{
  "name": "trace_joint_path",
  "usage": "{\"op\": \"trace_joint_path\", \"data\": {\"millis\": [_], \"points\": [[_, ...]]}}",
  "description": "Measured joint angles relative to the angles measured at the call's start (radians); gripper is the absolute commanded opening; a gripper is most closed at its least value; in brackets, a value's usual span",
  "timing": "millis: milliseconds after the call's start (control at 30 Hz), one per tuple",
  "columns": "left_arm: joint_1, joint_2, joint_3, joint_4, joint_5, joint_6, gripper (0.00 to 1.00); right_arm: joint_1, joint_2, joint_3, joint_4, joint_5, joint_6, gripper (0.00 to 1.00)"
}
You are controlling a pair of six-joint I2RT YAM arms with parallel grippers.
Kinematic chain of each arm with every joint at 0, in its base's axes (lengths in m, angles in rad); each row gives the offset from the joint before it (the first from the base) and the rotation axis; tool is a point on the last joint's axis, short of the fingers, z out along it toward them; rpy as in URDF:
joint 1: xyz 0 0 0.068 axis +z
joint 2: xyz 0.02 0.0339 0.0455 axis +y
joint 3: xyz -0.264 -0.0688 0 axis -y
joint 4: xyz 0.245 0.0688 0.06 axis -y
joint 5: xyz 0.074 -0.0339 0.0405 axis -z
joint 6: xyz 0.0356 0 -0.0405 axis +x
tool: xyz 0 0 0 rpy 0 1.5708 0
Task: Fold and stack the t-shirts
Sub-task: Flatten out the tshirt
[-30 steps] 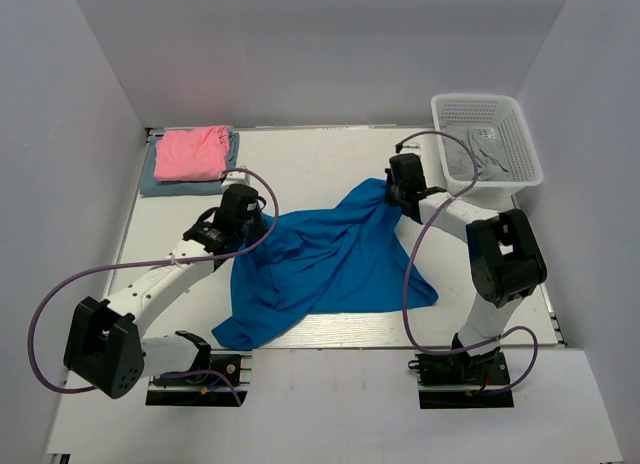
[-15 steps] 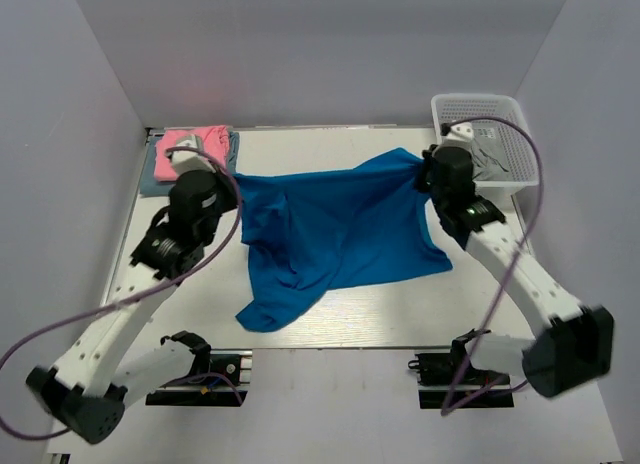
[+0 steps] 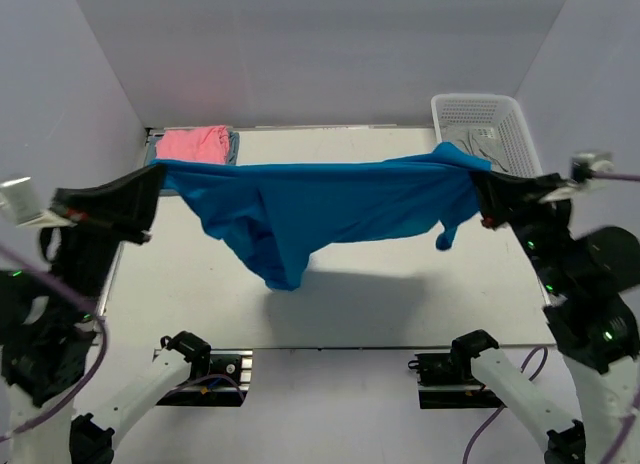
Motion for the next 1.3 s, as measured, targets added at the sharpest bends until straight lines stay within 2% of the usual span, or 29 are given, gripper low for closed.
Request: {"op": "trace_joint_path", "data": {"millis": [167, 267, 433, 567, 700, 767, 833, 900, 933, 967, 1000, 1033, 1067, 1100, 1167, 1300], "points": [[0.001, 0.008, 0.191, -0.02, 0.118, 0.029, 0.0, 0.0, -0.077, 0.134, -0.042, -0.119, -0.006, 0.0], [0.002, 0.017, 0.252, -0.023, 0.151, 0.044, 0.0, 0.0, -0.08, 0.178, -0.042, -0.151, -0.008, 0.0], [0.0, 0.088, 0.257, -0.013, 0.089, 0.063, 0.0, 0.0, -0.026, 0.156, -0.041, -0.134, -0.007, 0.0], [0.001, 0.291, 0.23, 0.042, -0.066, 0.082, 0.0, -0.002, 0.097, 0.058, 0.005, -0.038, 0.0, 0.0], [0.014, 0.6, 0.174, 0.11, -0.206, 0.102, 0.0, -0.006, 0.281, -0.065, 0.049, 0.102, 0.015, 0.0], [0.03, 0.795, 0.163, 0.131, -0.259, 0.109, 0.0, -0.012, 0.429, -0.1, 0.07, 0.146, 0.03, 0.0], [0.054, 0.988, 0.161, 0.129, -0.298, 0.114, 0.26, -0.021, 0.588, -0.122, 0.092, 0.166, 0.04, 0.0], [0.079, 1.154, 0.182, 0.097, -0.331, 0.115, 0.53, -0.031, 0.723, -0.128, 0.1, 0.167, 0.061, 0.21], [0.092, 1.233, 0.211, 0.066, -0.343, 0.115, 0.71, -0.035, 0.778, -0.124, 0.101, 0.167, 0.072, 0.37], [0.105, 1.308, 0.251, 0.026, -0.35, 0.112, 0.77, -0.039, 0.83, -0.116, 0.096, 0.17, 0.085, 0.57], [0.116, 1.386, 0.3, -0.006, -0.356, 0.105, 0.83, -0.043, 0.88, -0.101, 0.086, 0.175, 0.095, 0.9], [0.125, 1.432, 0.33, -0.029, -0.356, 0.105, 0.92, -0.048, 0.923, -0.085, 0.076, 0.18, 0.098, 0.9], [0.135, 1.464, 0.351, -0.055, -0.357, 0.103, 0.93, -0.05, 0.945, -0.074, 0.066, 0.184, 0.095, 0.9], [0.142, 1.476, 0.357, -0.076, -0.356, 0.098, 1.0, -0.053, 0.957, -0.066, 0.06, 0.187, 0.096, 0.9], [0.147, 1.455, 0.336, -0.092, -0.357, 0.093, 1.0, -0.055, 0.949, -0.064, 0.053, 0.19, 0.101, 0.9], [0.128, 1.255, 0.161, -0.071, -0.311, 0.078, 1.0, -0.055, 0.849, -0.133, 0.083, 0.176, 0.111, 0.9]]}}
